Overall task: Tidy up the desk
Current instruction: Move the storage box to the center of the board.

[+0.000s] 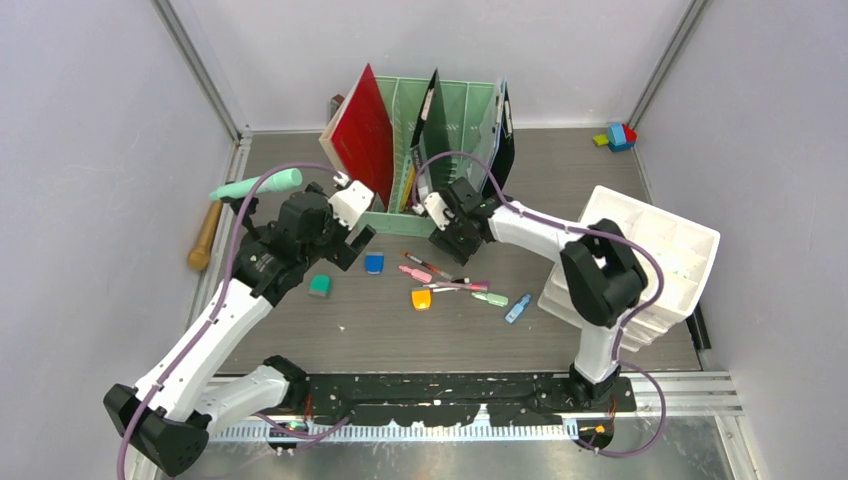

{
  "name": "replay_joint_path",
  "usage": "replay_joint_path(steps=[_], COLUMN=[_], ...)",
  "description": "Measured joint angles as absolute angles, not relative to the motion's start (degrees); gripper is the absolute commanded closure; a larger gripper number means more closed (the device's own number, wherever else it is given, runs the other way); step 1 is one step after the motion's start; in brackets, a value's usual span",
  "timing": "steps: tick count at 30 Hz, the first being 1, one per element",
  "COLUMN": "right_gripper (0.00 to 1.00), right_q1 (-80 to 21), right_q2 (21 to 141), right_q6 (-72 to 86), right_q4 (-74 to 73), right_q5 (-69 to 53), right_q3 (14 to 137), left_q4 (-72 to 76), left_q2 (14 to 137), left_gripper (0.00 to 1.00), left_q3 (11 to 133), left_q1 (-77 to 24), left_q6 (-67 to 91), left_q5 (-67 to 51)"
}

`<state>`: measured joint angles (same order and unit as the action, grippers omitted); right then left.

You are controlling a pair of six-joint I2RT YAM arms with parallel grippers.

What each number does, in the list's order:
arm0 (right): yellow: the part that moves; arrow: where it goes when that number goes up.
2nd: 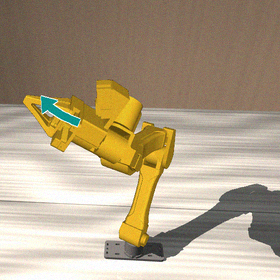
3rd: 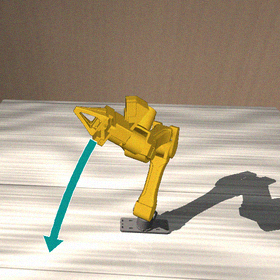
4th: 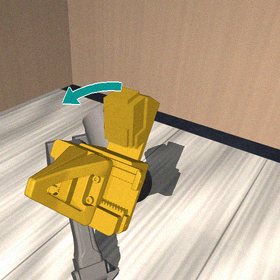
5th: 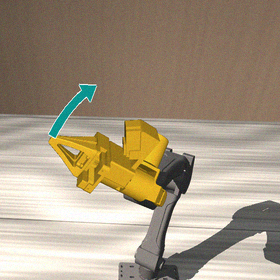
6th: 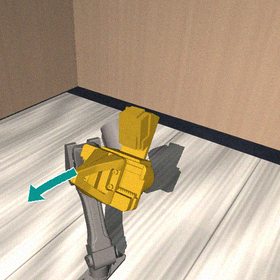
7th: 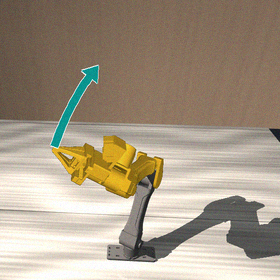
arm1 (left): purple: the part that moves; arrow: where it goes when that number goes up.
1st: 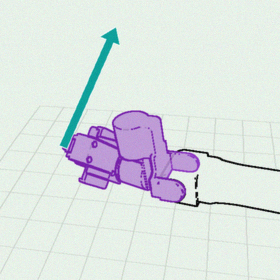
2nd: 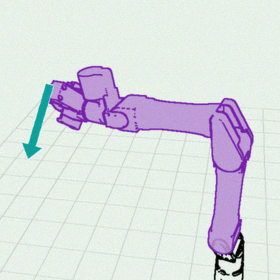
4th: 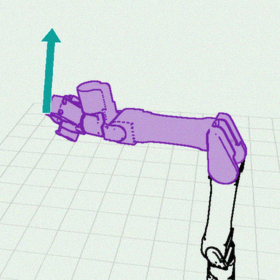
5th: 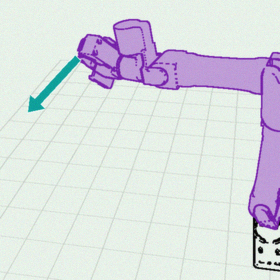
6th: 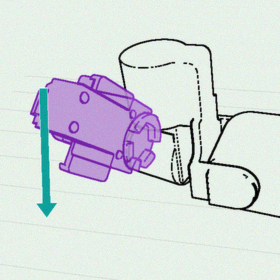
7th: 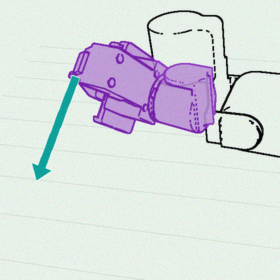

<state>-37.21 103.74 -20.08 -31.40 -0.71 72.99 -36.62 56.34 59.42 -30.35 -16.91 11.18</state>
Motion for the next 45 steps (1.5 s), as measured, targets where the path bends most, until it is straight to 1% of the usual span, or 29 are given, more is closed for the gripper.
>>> replay_joint_path(steps=[6,14,20,26,33,38,45], right_gripper=[0.4,0.4,0.4,0.4,0.39,0.35,0.28], right_q1=[-37.6,-38.1,-38.1,-38.1,-38.2,-38.0,-37.5], right_q2=[111.4,116.5,120.1,122.8,124.8,124.8,121.9], right_q6=[-22.4,-22.1,-18.9,-15.6,-13.8,-13.8,-12.6], right_q4=[-30.9,-30.7,-31.4,-31.2,-30.5,-30.9,-35.9], right_q5=[2.1,2.3,2.0,2.3,6.3,8.1,6.5], right_q3=[79.3,88.4,94.7,98.3,101.0,102.0,102.3], left_q4=[-36.6,-36.6,-36.6,-36.6,-36.6,-36.6,-36.9], left_q2=[55.2,54.6,54.3,54.1,54.0,54.0,54.1], left_gripper=[0.0,0.0,0.0,0.0,0.0,0.0,0.0], left_q3=[59.4,59.4,59.4,59.4,59.4,59.4,60.5], left_q1=[-30.3,-30.3,-30.3,-30.3,-30.3,-30.3,-30.3], left_q6=[-16.9,-16.9,-17.0,-17.0,-17.0,-17.1,-17.6], left_q5=[11.3,11.4,11.5,11.7,12.0,12.1,12.0])
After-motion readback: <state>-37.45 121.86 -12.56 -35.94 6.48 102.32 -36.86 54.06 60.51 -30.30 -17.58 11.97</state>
